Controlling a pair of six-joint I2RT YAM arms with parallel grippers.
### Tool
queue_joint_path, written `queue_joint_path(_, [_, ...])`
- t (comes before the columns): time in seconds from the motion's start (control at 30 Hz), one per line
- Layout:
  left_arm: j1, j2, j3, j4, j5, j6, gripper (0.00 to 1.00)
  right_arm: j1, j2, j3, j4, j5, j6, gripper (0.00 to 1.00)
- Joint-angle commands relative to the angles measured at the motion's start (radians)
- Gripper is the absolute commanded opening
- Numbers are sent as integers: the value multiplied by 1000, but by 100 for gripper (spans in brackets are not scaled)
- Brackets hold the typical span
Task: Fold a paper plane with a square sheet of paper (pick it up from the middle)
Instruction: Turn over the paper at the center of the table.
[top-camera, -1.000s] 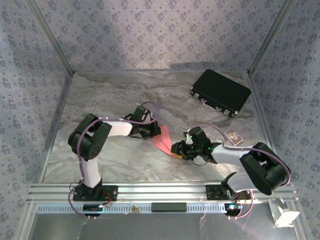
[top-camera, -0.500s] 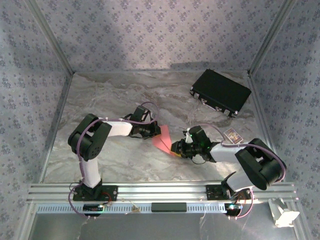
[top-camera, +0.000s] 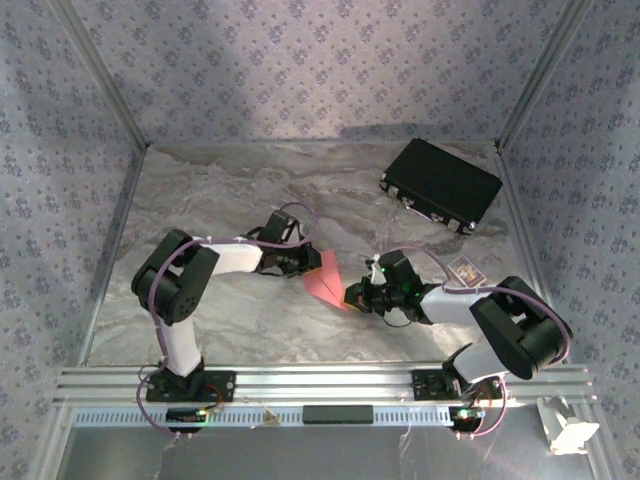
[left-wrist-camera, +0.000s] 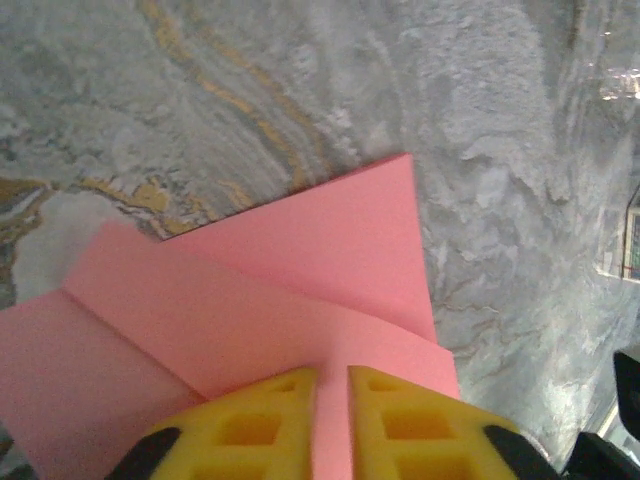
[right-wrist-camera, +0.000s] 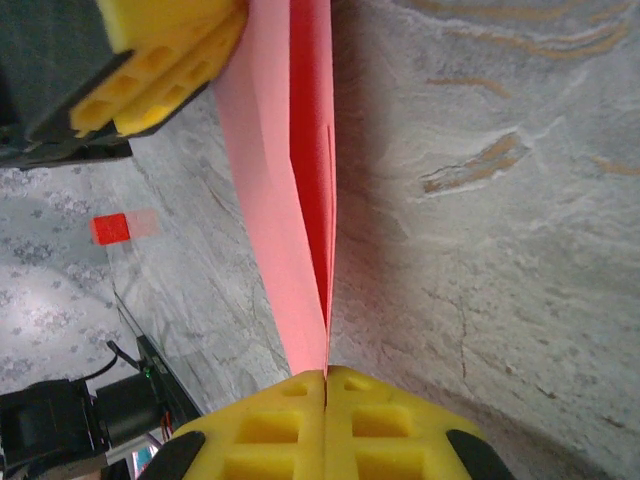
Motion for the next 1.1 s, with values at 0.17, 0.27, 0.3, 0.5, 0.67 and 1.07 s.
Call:
queue_joint_path(0.17, [-6,-168,8,-41,-24,32,36,-5,-87,9,-118,21,-86,2])
queue_joint_path(0.27, [-11,-225,-13,-50,-74,32,38,-1,-156,28,-218,87,-141,2])
queue_joint_path(0.3, [-18,-261,-31,-53,-125,31,39,4,-189,35,-254,121,-167,2])
queue_joint_path(0.5, [-27,-401,-115,-55,-294,39,41,32,-339,90,-449,275,-306,2])
queue_joint_path(0.67, [-25,-461,-145,-48,-352,27,44,43,-405,124,-539,357,-366,2])
queue_joint_path(1.07, [-23,-569,-213,-14,-436,50,46,86,-481,183,-724,562,-445,1])
